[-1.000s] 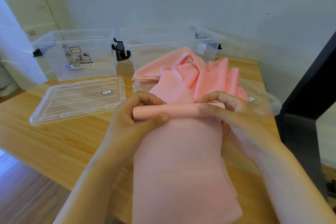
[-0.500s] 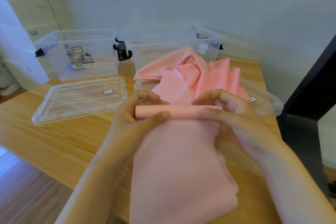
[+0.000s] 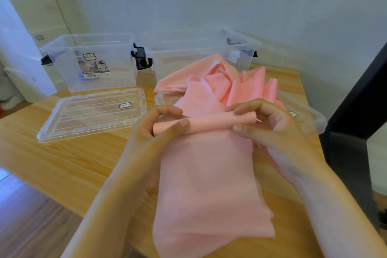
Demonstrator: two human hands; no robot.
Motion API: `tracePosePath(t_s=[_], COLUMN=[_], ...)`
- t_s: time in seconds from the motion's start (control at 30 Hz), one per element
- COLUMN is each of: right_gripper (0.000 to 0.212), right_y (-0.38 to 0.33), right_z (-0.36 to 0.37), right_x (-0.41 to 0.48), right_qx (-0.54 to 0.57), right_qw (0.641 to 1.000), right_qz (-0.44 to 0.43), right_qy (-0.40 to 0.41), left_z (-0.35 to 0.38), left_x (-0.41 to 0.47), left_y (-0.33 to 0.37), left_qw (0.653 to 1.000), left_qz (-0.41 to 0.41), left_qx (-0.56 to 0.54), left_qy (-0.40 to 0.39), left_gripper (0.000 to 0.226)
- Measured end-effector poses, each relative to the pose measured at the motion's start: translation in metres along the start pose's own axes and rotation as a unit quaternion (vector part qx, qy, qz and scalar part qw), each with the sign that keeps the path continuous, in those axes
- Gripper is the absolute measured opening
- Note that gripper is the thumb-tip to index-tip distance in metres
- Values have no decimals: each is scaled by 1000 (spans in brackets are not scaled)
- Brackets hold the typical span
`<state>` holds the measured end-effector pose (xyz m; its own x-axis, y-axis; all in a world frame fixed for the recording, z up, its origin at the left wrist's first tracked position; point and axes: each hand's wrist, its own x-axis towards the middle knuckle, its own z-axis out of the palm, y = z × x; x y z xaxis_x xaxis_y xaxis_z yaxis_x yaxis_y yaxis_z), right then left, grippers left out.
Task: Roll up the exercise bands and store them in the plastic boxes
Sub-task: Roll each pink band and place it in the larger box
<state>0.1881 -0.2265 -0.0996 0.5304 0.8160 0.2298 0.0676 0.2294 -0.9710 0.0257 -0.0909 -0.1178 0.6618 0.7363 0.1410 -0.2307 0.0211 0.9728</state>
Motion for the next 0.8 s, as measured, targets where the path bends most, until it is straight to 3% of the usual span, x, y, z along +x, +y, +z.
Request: tracePosePath(t_s=[0.13,0.27,0.47,0.67,0.8], right_gripper=[35,27,24,19,33], right_y=[2,4,-1,-2,-4], right_z=[-3,-2,-2,-2,-3], right_x=[0,1,-1,0,-1], right_qx=[-4,-25,-5,25,44], right_qw=[998,995,999,999,998], right_qz=[55,92,49,21,35], right_qy=[-5,14,17,18,-14], left_z=[-1,-2,-2,2,0], left_x=[0,1,2,-1,-2], left_y=[-2,-4,-3,0,1], left_qw=[998,996,998,1000,999], left_qz=[59,85,58,6,25], left_qx=[18,16,-11,-17,-3], left_qy=[-20,-28,-26,-17,-33], left_gripper=[26,28,35,24,22])
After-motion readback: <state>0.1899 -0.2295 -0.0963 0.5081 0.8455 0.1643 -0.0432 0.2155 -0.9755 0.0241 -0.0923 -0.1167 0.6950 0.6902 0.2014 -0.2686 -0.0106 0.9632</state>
